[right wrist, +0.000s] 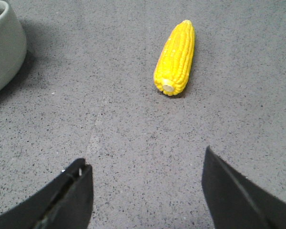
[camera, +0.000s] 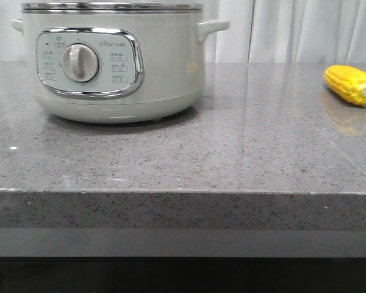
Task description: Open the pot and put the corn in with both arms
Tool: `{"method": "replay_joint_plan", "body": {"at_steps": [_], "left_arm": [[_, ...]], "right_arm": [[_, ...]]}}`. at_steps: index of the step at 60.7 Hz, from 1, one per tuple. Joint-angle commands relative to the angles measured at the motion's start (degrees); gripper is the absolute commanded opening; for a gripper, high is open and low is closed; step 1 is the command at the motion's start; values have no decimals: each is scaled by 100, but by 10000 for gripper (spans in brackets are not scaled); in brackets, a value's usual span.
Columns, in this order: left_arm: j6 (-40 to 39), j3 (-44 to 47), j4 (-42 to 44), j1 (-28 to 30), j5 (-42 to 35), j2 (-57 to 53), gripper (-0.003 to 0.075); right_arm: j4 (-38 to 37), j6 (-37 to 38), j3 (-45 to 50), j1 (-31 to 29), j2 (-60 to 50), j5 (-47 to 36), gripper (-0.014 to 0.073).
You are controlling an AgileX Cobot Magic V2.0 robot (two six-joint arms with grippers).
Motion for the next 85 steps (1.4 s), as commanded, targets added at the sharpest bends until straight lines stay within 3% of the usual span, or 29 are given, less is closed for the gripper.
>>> {"method": "replay_joint_plan", "body": {"at_steps": [1,25,50,72,85], "left_arm": [[2,-197,78,-28,-465,-221,231],[2,-849,201,-77,-396,-563,230],[2,-1245,682,18,2061,-1810,230],[-85,712,732,59,2121,-3603,230],[-169,1966,675,59,2110,-4626,230]], "right_arm": [[-40,-35,-171,-42,17,-441,509],[-40,-35,-171,-42,17,-441,509],[-40,-35,-171,-42,17,-373,509],[-34,-29,-207,-42,23,-329,509],[-34,-29,-613,-42,554,-247,509]]}}
